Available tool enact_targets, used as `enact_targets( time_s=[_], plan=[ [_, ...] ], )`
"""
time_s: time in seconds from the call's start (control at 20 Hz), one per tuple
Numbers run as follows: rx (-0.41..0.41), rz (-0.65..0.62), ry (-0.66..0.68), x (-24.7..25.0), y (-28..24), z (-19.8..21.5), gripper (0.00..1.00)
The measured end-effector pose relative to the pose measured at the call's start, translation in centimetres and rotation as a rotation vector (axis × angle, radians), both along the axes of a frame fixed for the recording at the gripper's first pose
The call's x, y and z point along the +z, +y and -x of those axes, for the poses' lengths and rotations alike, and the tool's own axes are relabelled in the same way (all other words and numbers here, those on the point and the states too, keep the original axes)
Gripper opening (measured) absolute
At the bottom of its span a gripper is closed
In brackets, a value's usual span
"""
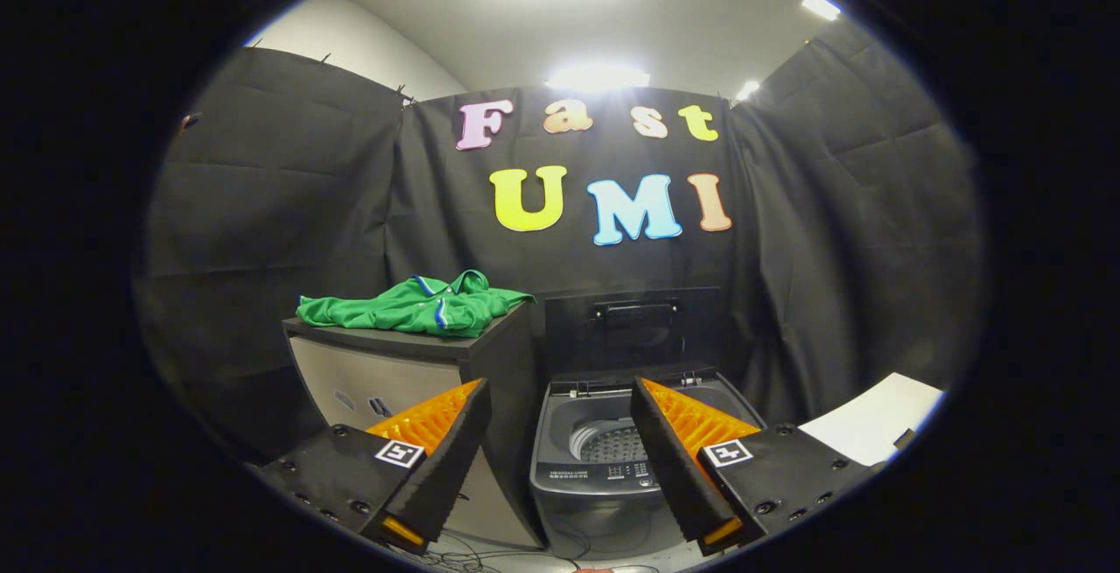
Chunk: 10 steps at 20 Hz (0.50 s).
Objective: Put the clothes into the washing machine and then close the washing machine lid.
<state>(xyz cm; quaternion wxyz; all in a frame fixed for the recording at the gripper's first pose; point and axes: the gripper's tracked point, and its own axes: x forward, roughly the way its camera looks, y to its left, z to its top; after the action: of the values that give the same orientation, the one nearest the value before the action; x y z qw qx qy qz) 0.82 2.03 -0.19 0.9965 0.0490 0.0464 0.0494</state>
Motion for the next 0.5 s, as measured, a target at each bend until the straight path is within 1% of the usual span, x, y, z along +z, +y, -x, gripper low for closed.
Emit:
enact_targets(
  time_s=[0.25,0.4,0.5],
  plan=[
    [0.072,0.0,0.021,1.9,1.6,-1.8,0.98],
    [0.152,0.004,0.047,3.5,3.5,-3.9,0.98],
    [0.168,0.022,0.029,5.0,3.7,-5.7,0.98]
  ],
)
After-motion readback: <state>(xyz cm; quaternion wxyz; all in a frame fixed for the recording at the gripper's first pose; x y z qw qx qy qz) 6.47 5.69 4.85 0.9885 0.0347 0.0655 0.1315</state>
